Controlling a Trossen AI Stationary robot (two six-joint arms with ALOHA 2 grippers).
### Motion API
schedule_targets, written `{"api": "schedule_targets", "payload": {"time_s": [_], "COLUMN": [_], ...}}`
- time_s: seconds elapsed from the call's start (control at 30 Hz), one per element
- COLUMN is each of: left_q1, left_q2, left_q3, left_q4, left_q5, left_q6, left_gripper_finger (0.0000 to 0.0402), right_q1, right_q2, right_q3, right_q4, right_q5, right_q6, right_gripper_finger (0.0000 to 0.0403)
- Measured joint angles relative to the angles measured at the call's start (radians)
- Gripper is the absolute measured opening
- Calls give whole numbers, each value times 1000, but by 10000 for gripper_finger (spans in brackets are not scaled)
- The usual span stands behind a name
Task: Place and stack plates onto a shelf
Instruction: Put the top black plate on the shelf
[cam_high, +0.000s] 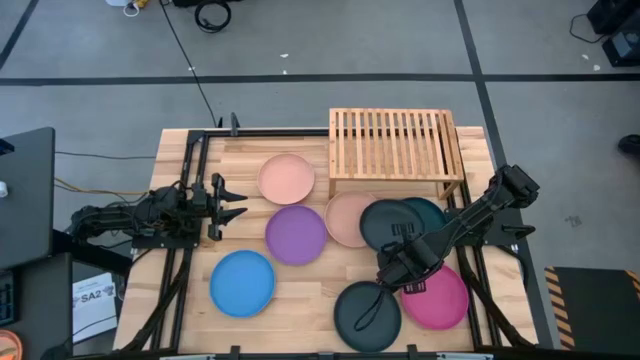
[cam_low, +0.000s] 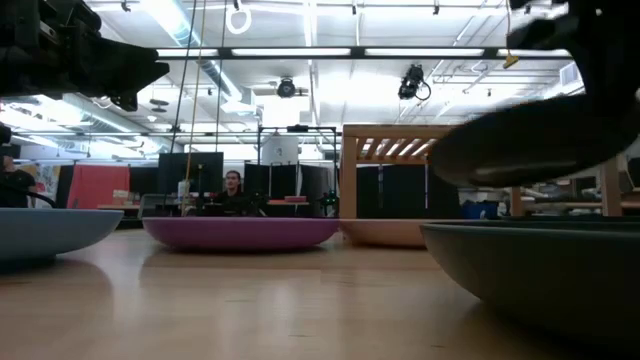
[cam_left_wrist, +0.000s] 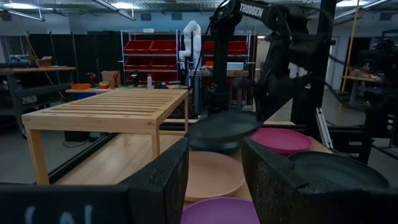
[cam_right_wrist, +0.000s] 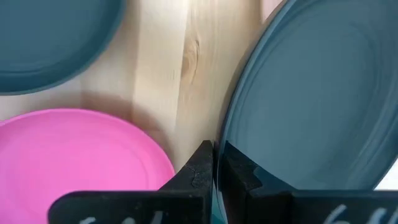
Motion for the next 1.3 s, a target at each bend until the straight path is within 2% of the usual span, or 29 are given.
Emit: {"api": "schedule_targets", "payload": {"time_s": [0.53, 1.13, 1.3], "left_q1": [0, 0, 0], "left_q2": [0, 0, 0], "left_q3": [0, 0, 0], "left_q4": [0, 0, 0], "left_q5": [0, 0, 0], "left_q6": [0, 0, 0], "left_gripper_finger": [155, 155, 155], "right_q1": [0, -18, -35], "right_q2": [0, -32, -80], "right_q3": [296, 439, 440], "right_q4": [-244, -239, -239], "right_q5": [1, 15, 73], "right_q6": [-20, -141, -152], "right_gripper_finger": [19, 19, 19]}}
